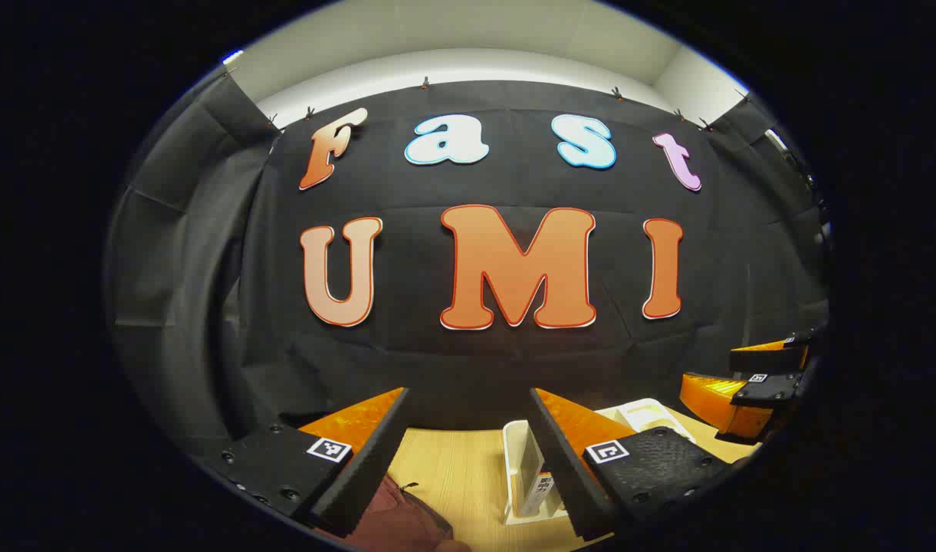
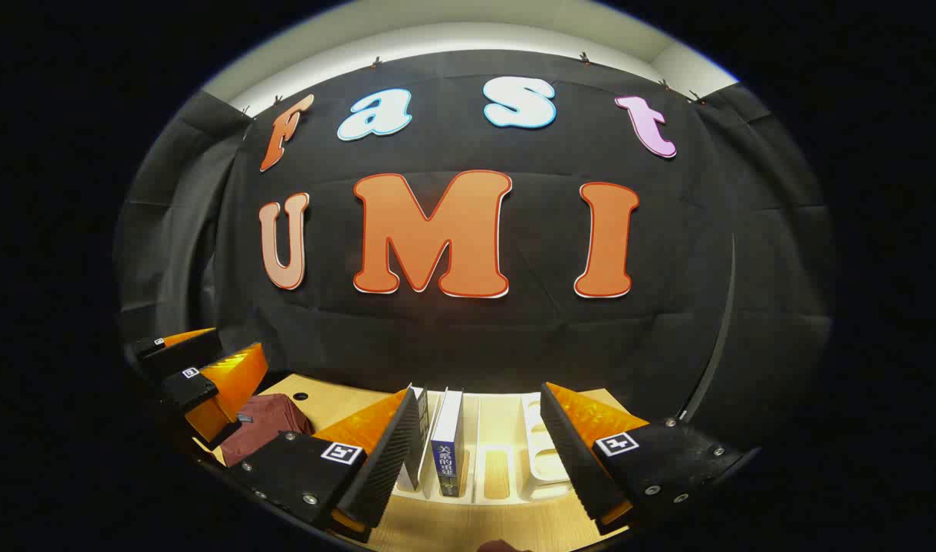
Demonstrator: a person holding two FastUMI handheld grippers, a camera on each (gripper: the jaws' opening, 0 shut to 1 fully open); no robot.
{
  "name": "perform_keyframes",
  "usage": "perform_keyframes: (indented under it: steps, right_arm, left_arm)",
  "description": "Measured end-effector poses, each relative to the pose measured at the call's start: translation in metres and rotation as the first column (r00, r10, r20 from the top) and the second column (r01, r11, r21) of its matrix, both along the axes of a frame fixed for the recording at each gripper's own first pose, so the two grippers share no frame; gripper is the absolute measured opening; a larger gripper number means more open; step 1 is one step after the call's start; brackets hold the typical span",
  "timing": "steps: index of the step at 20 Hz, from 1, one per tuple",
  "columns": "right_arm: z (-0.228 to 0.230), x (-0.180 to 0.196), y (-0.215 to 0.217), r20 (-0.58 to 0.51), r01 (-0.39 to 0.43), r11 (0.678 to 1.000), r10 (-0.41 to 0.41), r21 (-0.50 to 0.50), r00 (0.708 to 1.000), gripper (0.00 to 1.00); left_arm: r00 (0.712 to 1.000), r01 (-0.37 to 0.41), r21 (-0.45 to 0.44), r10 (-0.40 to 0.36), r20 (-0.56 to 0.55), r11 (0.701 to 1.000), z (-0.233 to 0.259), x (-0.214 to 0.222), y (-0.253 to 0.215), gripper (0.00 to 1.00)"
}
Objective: Open the schoolbag, grab two books from the bookshelf and put them into the schoolbag.
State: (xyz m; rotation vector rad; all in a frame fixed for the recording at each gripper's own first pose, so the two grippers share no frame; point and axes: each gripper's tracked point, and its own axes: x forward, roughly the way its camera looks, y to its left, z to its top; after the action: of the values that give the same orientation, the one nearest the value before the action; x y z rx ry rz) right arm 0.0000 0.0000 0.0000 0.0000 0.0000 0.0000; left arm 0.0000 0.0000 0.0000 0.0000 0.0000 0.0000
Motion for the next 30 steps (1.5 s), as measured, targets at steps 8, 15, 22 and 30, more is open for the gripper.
perform_keyframes:
  steps: [8, 15, 22, 30]
  right_arm:
    - [0.002, -0.004, 0.003, 0.008, -0.007, 1.0, 0.007, -0.012, 1.0, 0.94]
    - [0.003, -0.007, 0.005, 0.017, -0.015, 0.999, 0.016, -0.028, 1.0, 0.94]
    - [0.003, -0.009, 0.006, 0.014, -0.021, 0.999, 0.021, -0.031, 1.0, 0.94]
    - [0.003, -0.011, 0.006, 0.019, -0.023, 0.999, 0.024, -0.039, 1.0, 0.94]
  left_arm:
    - [1.0, -0.007, 0.006, 0.007, 0.01, 1.0, 0.005, -0.003, 0.003, 0.95]
    - [1.0, -0.002, 0.003, 0.002, 0.009, 1.0, 0.004, -0.009, 0.003, 0.95]
    - [1.0, -0.014, 0.013, 0.014, 0.015, 1.0, 0.006, -0.012, 0.007, 0.96]
    - [0.999, -0.047, 0.036, 0.046, 0.028, 0.998, 0.01, -0.012, 0.017, 0.95]
